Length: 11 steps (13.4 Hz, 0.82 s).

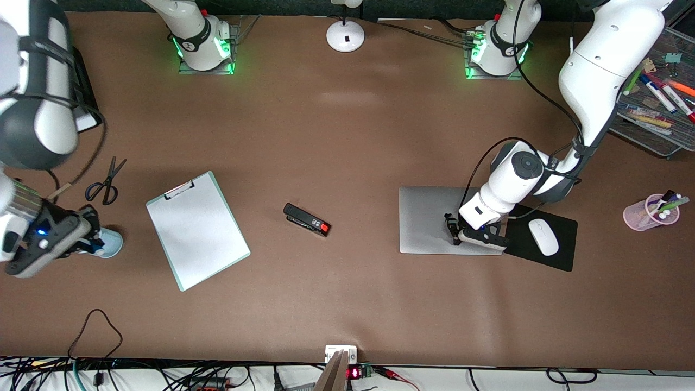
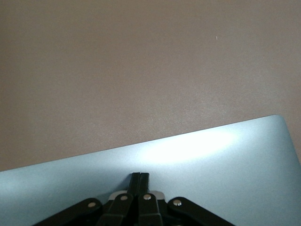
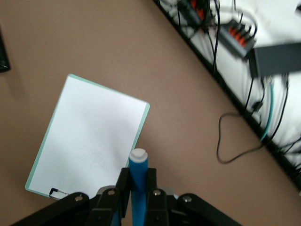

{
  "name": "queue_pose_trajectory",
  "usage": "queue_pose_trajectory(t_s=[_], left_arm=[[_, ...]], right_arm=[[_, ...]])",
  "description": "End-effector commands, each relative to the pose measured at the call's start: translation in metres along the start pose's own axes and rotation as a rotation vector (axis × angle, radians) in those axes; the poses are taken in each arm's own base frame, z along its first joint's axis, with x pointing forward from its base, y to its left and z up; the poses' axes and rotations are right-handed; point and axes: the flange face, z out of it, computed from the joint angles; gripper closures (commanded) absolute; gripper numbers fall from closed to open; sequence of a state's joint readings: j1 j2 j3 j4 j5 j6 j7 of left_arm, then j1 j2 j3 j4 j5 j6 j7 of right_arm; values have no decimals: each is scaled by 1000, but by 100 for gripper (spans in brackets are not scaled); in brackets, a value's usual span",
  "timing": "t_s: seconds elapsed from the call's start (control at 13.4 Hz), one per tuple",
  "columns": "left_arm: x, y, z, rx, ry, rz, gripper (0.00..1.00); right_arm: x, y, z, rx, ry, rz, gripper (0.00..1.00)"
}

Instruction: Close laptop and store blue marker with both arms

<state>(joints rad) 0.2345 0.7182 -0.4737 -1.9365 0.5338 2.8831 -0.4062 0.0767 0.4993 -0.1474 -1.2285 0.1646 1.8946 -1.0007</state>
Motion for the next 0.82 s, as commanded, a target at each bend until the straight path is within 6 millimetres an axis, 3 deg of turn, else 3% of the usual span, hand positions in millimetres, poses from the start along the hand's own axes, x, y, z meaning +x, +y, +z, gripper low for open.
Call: queue_pose_trajectory(t_s=[0.0,0.15,0.37,0.52,0.74], left_arm=[[3,0,4,7,15,36,100],[4,-1,3,7,17,33,100],[8,-8,-4,20,22,25,100],[16,-10,-20,48,24,34,100],[24,-4,-40,86,2,49,100]], right_arm=[[-21,9,-32,24,118,-129,99],[-46,24,-30,64,241,-265,99],[-95,44,-13,112,381,-432,99],[-122,51,-9,141,403,-512,99],[-161,63,21,210,505,-585,99]])
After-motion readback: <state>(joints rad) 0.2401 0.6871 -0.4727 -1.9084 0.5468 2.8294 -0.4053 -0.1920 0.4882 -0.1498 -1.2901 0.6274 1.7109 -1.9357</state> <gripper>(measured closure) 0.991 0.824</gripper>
